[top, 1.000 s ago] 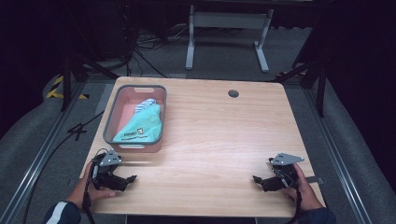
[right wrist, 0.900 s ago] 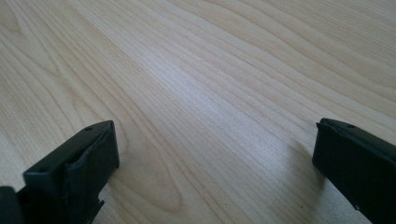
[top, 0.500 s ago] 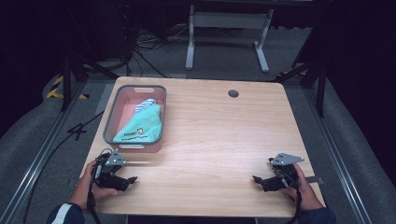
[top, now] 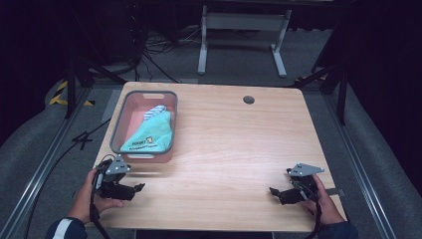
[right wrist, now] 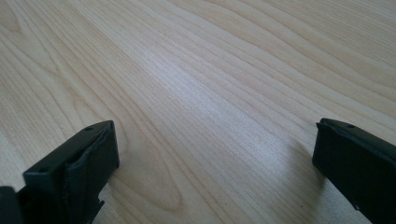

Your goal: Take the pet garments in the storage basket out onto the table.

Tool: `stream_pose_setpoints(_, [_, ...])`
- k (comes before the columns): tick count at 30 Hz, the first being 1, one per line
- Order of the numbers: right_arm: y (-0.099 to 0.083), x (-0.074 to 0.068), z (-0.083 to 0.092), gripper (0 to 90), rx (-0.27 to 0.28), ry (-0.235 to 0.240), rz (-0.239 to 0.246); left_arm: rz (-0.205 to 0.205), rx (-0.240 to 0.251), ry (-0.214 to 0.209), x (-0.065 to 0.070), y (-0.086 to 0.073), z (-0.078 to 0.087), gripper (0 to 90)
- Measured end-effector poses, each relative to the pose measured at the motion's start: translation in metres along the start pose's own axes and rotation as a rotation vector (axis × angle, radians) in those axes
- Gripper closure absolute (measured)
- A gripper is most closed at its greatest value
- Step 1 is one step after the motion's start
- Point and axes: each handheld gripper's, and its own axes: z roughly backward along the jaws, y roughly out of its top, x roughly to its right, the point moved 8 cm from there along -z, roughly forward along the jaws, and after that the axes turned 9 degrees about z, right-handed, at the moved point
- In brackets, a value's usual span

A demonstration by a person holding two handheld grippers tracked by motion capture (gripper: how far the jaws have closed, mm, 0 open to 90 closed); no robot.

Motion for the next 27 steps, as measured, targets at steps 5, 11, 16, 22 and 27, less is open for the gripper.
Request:
stream_pose_setpoints(5, [0.000,0.000,0.000,0.6,0.000,0.000,0.000,0.036,0.066,-0.011,-0.005,0.015,0.014,15.8])
stream_pose_setpoints(11, [0.000,0.000,0.000,0.6,-0.001,-0.001,0.001,0.023,0.074,0.005,-0.010,0.028,0.020,16.0])
stream_pose_setpoints(16, [0.000,0.000,0.000,0.6,-0.001,-0.001,0.001,0.025,0.100,0.006,-0.014,0.044,0.025,16.4])
stream_pose_setpoints(22, [0.000,0.000,0.000,0.6,-0.001,-0.001,0.001,0.014,0.081,0.030,-0.029,0.062,0.029,16.1])
stream_pose_setpoints(27, [0.000,0.000,0.000,0.6,-0.001,-0.001,0.001,0.017,0.057,0.049,-0.040,0.075,0.029,16.2])
